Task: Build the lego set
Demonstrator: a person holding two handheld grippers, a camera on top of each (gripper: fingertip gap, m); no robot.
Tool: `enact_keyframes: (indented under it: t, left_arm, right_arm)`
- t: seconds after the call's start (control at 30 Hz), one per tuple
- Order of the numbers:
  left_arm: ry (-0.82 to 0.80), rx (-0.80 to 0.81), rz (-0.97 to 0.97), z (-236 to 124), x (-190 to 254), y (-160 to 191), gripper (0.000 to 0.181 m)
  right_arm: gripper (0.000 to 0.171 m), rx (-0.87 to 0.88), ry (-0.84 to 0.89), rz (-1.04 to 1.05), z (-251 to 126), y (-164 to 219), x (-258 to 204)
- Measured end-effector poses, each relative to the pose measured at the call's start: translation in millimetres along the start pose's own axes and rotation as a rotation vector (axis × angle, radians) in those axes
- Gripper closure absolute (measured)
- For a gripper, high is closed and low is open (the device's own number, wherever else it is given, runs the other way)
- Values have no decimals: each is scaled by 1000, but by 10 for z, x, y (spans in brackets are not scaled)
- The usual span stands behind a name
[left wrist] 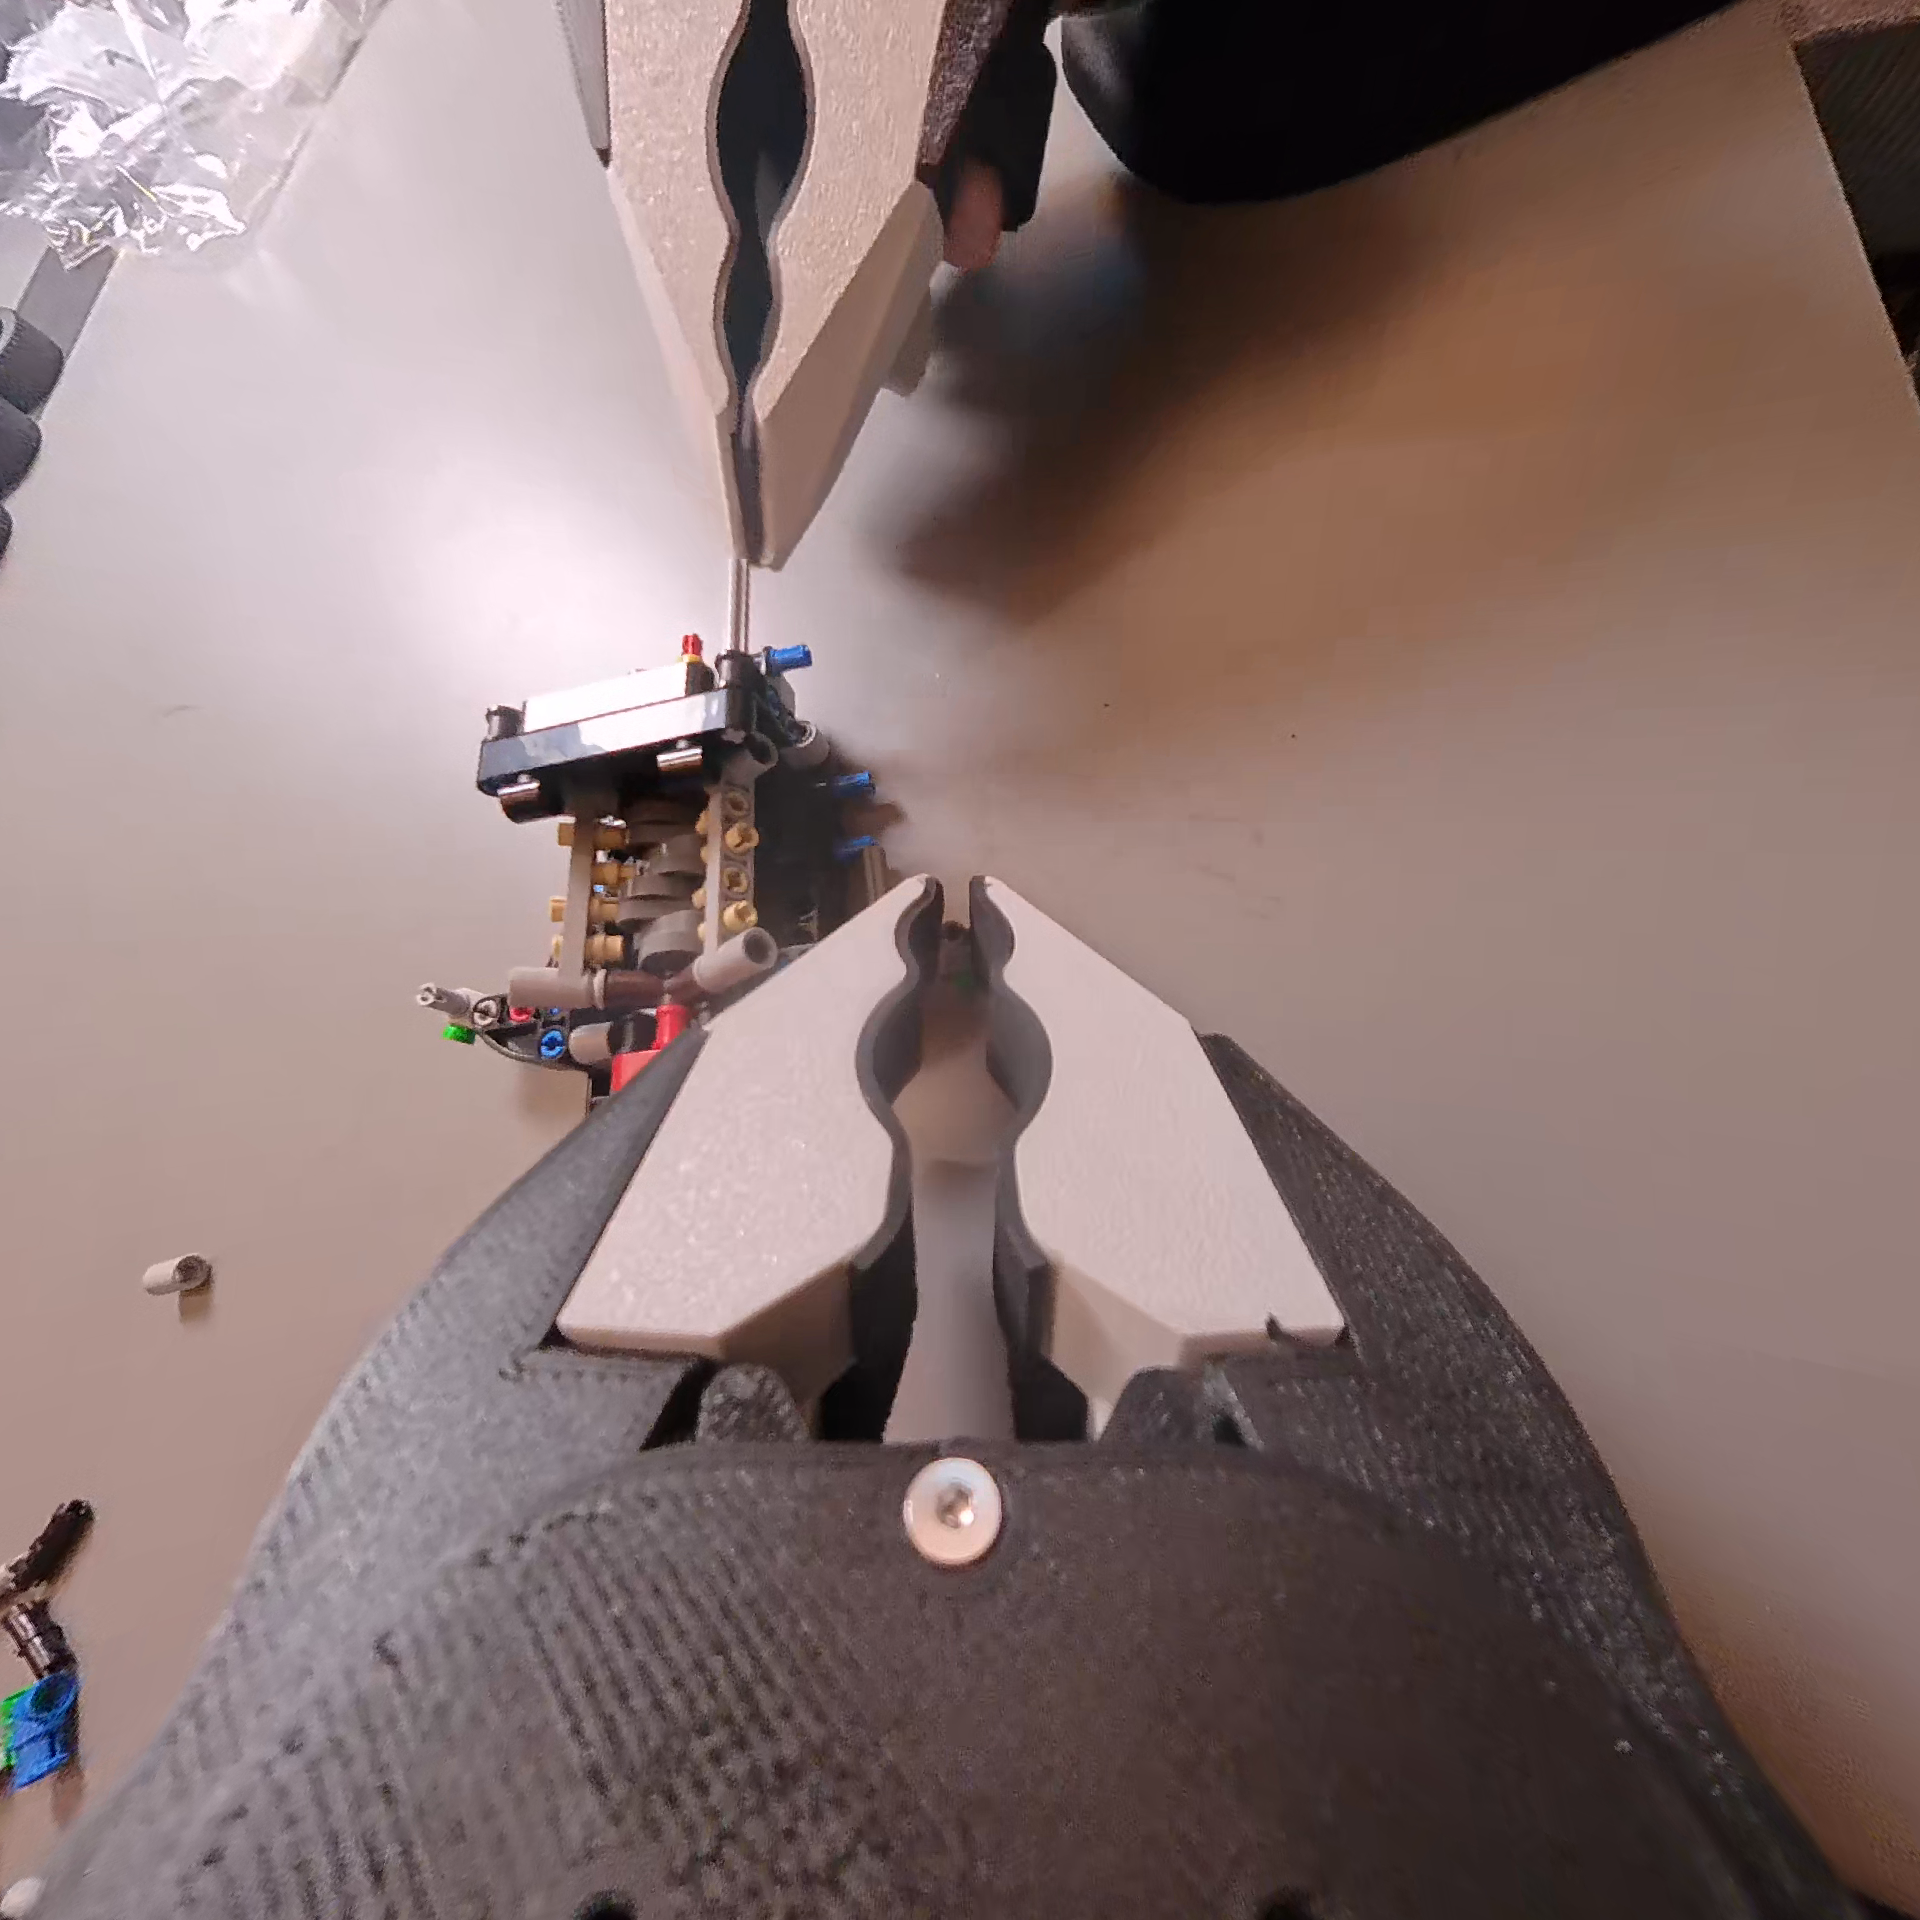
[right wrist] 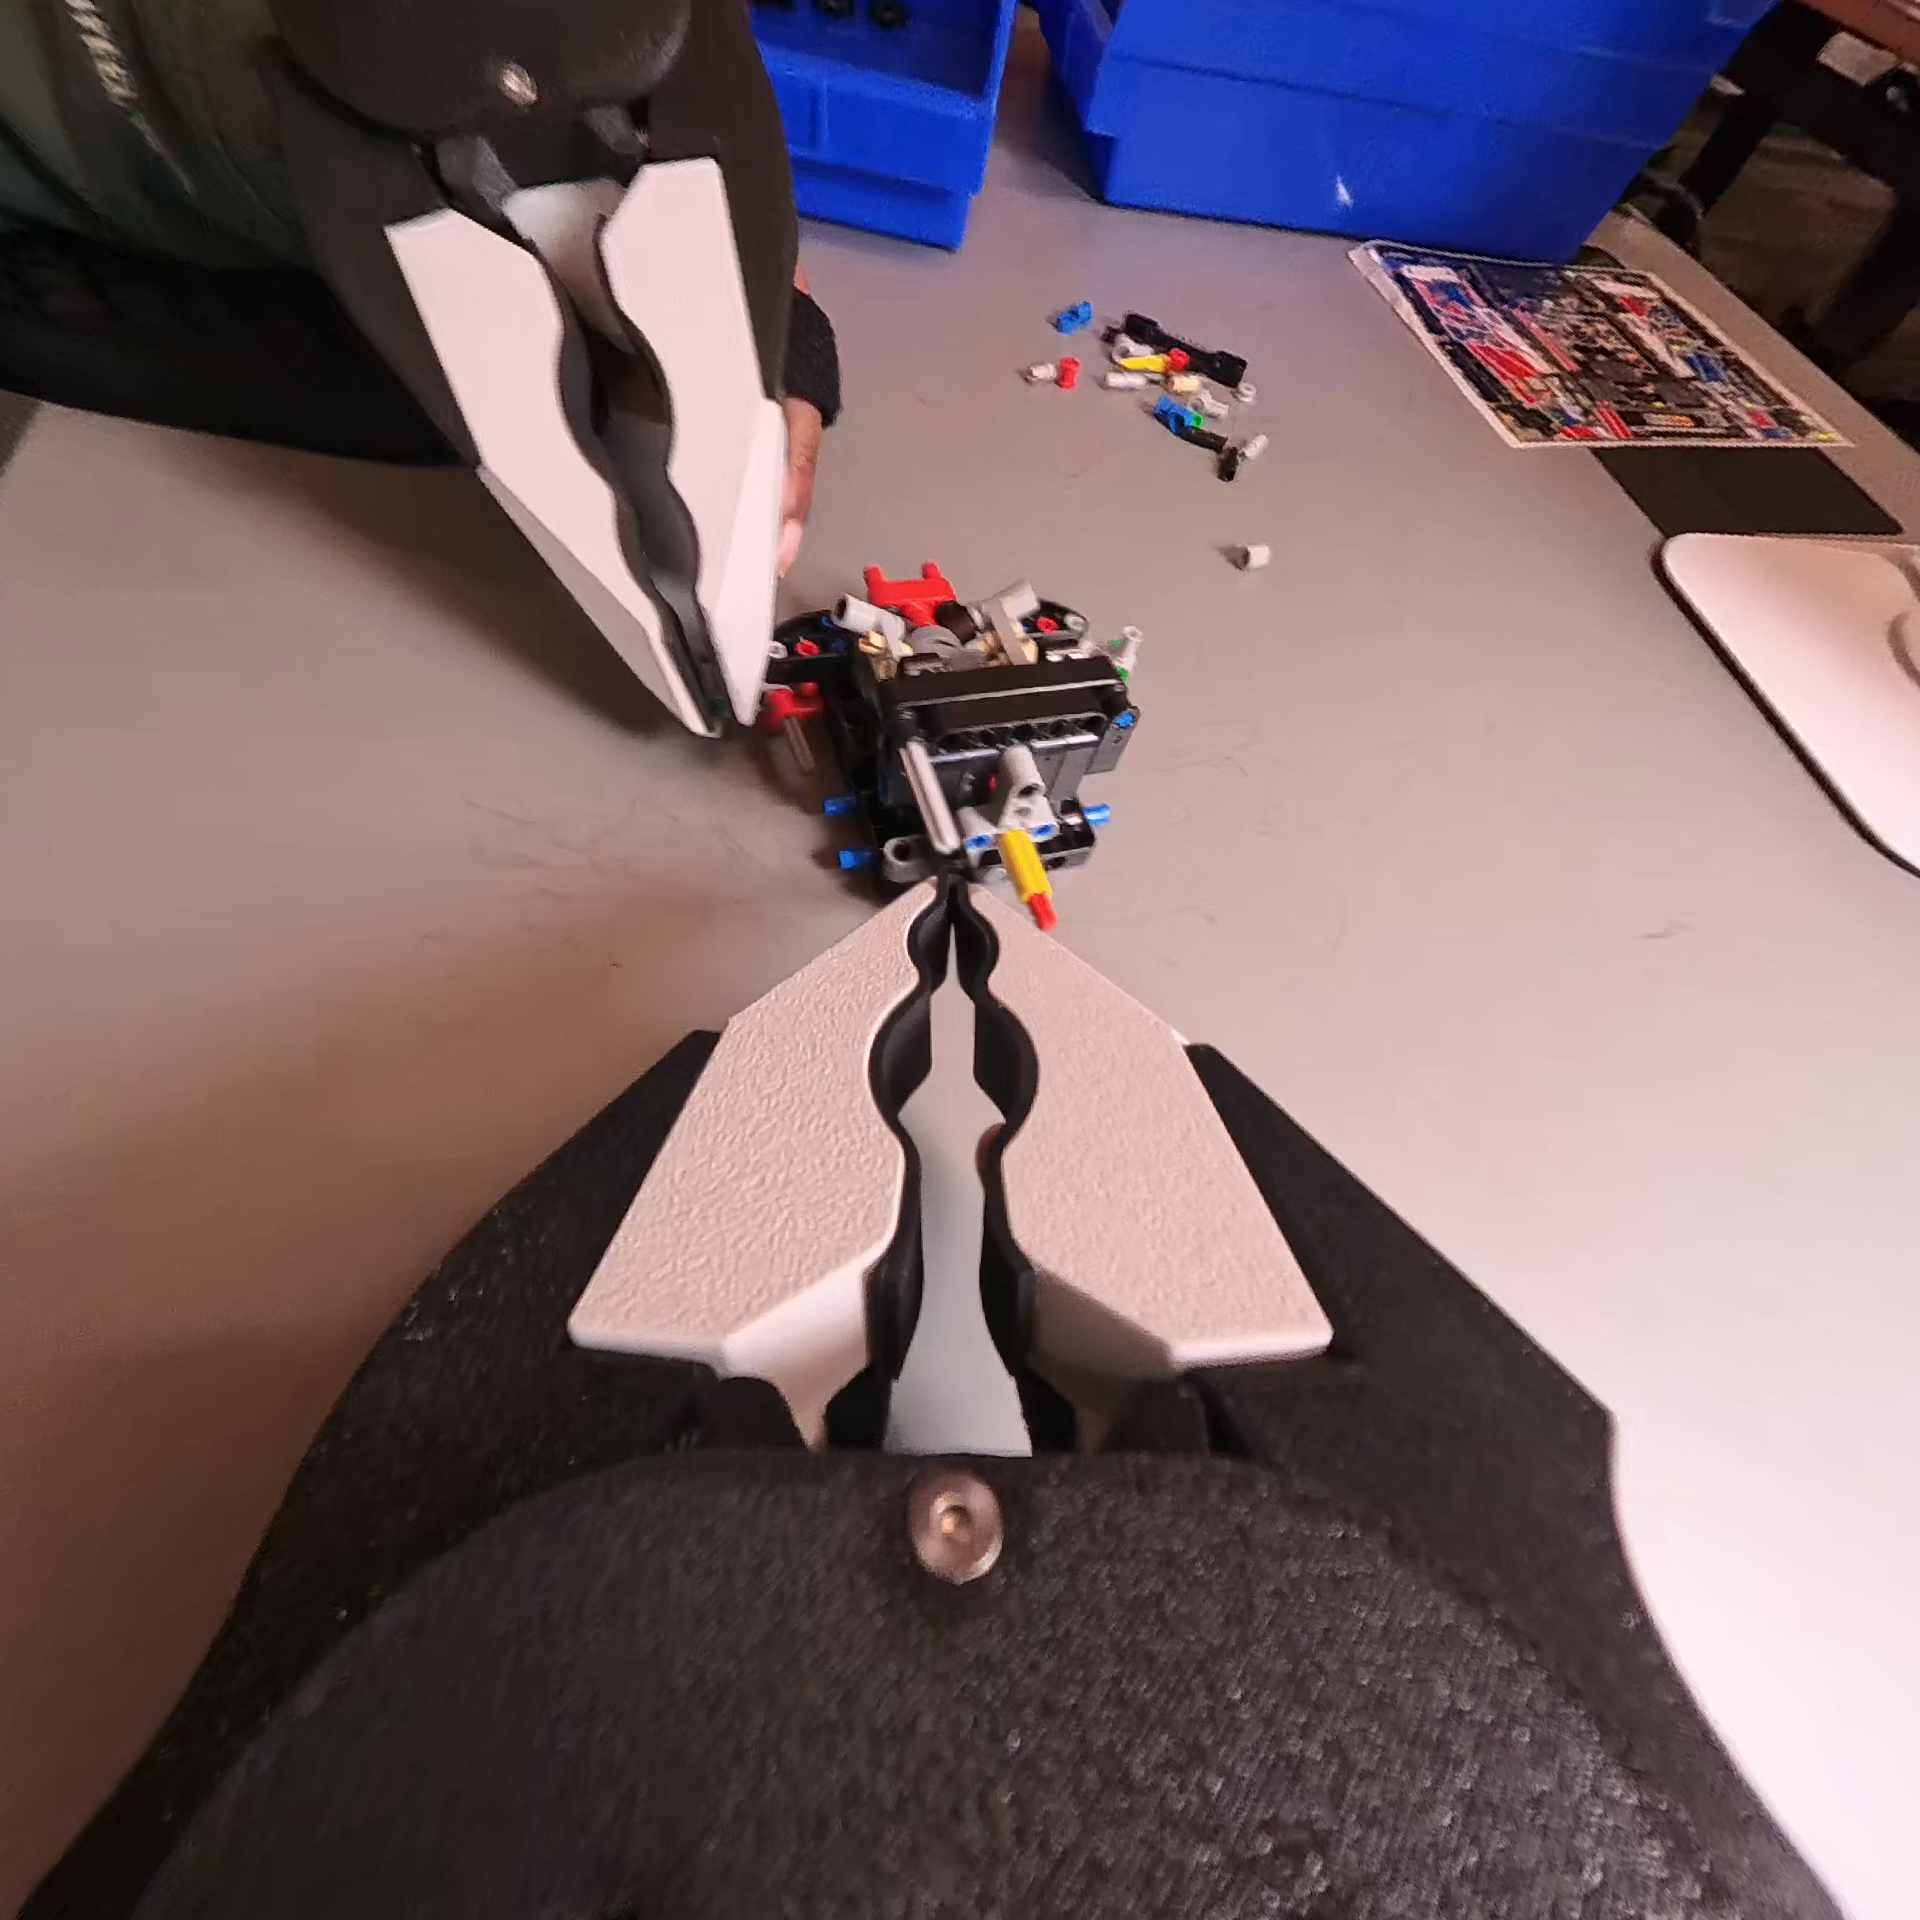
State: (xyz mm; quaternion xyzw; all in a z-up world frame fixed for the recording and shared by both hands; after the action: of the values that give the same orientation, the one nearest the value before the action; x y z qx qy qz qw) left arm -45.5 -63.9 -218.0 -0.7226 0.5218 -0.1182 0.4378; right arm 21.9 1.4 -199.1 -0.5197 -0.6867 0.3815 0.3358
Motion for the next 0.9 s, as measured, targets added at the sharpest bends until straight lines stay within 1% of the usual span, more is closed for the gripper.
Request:
enact_keyframes:
  t: [0.03, 0.07, 0.13, 0.17, 0.2, 0.27, 0.53, 0.7, 0.77, 0.8, 0.9]
  left_arm:
    - [2, 3, -4, 0, -1, 0, 178]
    - [4, 3, -5, 1, 1, 2, 178]
    - [5, 1, 0, 12, 11, 6, 178]
    - [7, 2, 2, 19, 19, 4, 178]
    - [10, 4, 3, 24, 27, -1, 178]
    - [19, -1, 6, 34, 48, 4, 178]
    - [16, 16, -14, 32, 30, -23, 179]
    - [8, 21, -14, 30, 24, -23, 172]
    - [19, 56, -36, 15, 26, -69, 170]
    - [31, 88, -58, -6, 24, -115, 165]
    - [21, 220, -167, -139, -102, -281, 156]
  right_arm:
    - [171, 12, -23, 4, 8, -18, -35]
    - [167, 14, -32, 6, 23, -27, -58]
    - [146, -13, -41, 2, 74, -13, -92]
    - [144, -22, -38, 1, 97, -10, -96]
    - [147, -25, -36, -3, 118, -12, -101]
    - [168, -21, 3, -22, 118, -23, -58]
    - [170, -20, -13, -2, 67, 19, -9]
    - [169, -13, -15, 10, 73, 16, -14]
    - [168, -13, -11, 10, 73, 15, -18]
    - [167, -12, -7, 7, 74, 12, -16]
    - [165, -1, 5, 8, 59, -4, 1]
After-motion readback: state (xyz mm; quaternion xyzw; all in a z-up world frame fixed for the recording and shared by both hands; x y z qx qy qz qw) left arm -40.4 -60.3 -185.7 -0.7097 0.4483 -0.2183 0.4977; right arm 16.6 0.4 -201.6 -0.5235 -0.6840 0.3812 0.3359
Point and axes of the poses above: each gripper's, where its closed fingertips meet, z out along the fingers, y out of its underside, x = y × z across the jaws, the point moved 2 cm from there along -z, back along the fingers, and after that the axes turned 8 degrees about -y, right-handed, at the moved point
